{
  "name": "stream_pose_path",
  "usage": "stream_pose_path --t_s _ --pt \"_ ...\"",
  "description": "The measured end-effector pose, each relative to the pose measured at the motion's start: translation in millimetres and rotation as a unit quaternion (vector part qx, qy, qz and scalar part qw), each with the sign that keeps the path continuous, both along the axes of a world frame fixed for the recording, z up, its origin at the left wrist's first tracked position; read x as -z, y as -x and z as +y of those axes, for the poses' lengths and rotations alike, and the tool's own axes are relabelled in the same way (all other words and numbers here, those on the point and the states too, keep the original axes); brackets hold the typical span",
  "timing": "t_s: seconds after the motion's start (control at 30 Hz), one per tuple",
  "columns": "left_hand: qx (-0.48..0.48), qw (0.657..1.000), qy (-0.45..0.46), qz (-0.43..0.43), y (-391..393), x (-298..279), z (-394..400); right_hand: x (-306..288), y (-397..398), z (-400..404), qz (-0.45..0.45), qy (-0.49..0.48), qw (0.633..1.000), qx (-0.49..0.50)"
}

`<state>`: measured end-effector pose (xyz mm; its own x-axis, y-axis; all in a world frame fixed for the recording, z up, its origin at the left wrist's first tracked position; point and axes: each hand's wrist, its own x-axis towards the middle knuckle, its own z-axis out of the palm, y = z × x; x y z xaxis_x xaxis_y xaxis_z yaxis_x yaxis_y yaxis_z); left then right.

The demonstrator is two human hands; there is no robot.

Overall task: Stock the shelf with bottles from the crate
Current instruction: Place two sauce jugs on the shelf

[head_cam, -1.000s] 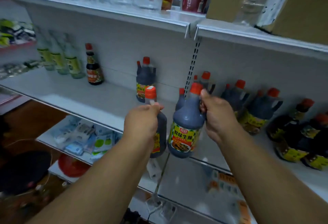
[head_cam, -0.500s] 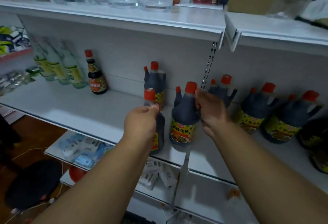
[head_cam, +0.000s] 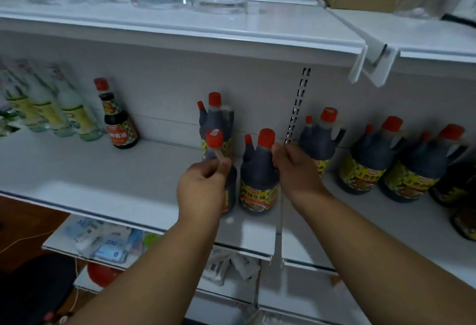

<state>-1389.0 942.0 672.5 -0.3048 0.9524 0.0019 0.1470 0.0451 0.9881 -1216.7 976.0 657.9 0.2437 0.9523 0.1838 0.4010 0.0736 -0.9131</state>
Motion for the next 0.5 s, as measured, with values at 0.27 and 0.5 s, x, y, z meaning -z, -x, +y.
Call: stream_pose_path --t_s 0.27,0.5 --pt "0.047 0.975 -0.091 0.198 30 36 12 47 21 -3 -0.028 0.005 0.999 0.039" --pt "0.080 0.984 -0.077 0.141 30 51 41 36 20 32 -0.010 -0.033 0.999 0.036"
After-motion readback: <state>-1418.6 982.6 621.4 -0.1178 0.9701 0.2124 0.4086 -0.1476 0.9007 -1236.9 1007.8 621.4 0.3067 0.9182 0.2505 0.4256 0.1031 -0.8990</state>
